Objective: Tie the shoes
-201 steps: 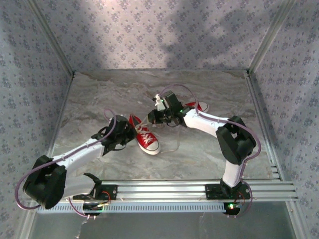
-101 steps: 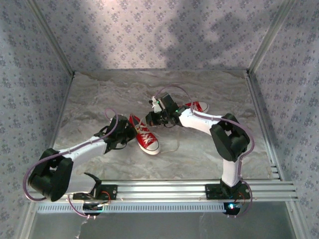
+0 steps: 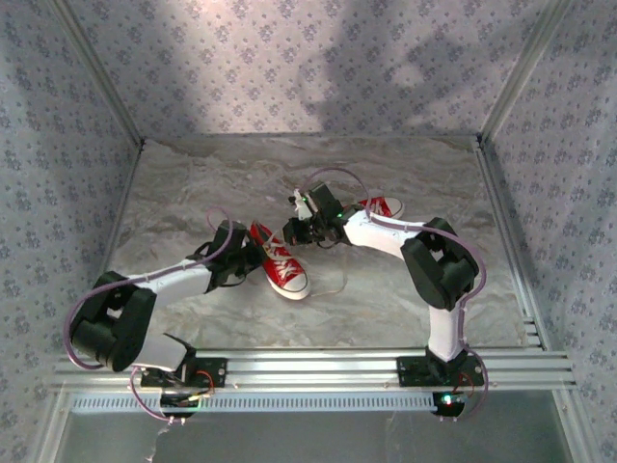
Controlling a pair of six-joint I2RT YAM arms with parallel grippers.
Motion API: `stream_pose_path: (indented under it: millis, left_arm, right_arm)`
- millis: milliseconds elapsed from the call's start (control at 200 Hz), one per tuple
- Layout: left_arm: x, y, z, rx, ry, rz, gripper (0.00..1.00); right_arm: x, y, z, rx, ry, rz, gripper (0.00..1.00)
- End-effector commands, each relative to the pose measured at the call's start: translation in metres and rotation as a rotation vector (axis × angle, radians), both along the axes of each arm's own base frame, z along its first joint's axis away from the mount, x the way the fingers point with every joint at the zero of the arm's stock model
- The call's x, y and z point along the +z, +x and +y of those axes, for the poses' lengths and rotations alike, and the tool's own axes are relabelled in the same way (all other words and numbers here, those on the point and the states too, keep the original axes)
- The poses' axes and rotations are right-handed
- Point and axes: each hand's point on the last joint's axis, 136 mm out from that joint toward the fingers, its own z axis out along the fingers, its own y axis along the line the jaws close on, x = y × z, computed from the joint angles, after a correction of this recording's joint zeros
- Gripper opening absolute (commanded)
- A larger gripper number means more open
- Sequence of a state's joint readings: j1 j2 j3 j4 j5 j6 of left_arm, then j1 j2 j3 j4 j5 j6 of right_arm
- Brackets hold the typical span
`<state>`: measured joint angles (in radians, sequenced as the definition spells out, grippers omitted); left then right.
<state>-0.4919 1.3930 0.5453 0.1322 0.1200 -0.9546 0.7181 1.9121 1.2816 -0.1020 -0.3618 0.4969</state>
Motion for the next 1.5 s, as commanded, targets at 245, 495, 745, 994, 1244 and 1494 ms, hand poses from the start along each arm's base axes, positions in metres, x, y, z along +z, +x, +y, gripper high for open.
stream_pose_path:
  millis: [245,495,745,994,1244,1494]
  left_arm:
    - [0.027,-0.007,0.014,0.034,-0.020,-0.086,0.32]
    - [0.040,-0.017,0.020,0.041,-0.030,-0.102,0.43]
    - [0.068,-0.022,0.022,0.050,-0.044,-0.148,0.45]
    - [0.098,-0.020,-0.005,0.017,-0.029,-0.139,0.14]
    - [0.082,-0.012,-0.017,0.037,-0.005,-0.066,0.10]
    - [0.069,-0.004,-0.011,0.069,0.058,-0.034,0.10]
  right_arm:
    - [0.013,0.003,0.003,0.014,0.002,-0.035,0.00]
    - [0.016,0.003,0.005,0.019,0.009,-0.038,0.00]
    - [0.017,0.002,0.007,0.024,0.012,-0.041,0.00]
    - [0.017,0.001,0.008,0.020,0.015,-0.034,0.00]
    - [0.017,0.001,0.007,0.016,0.012,-0.033,0.00]
    - [0.017,0.001,0.006,0.015,0.006,-0.039,0.00]
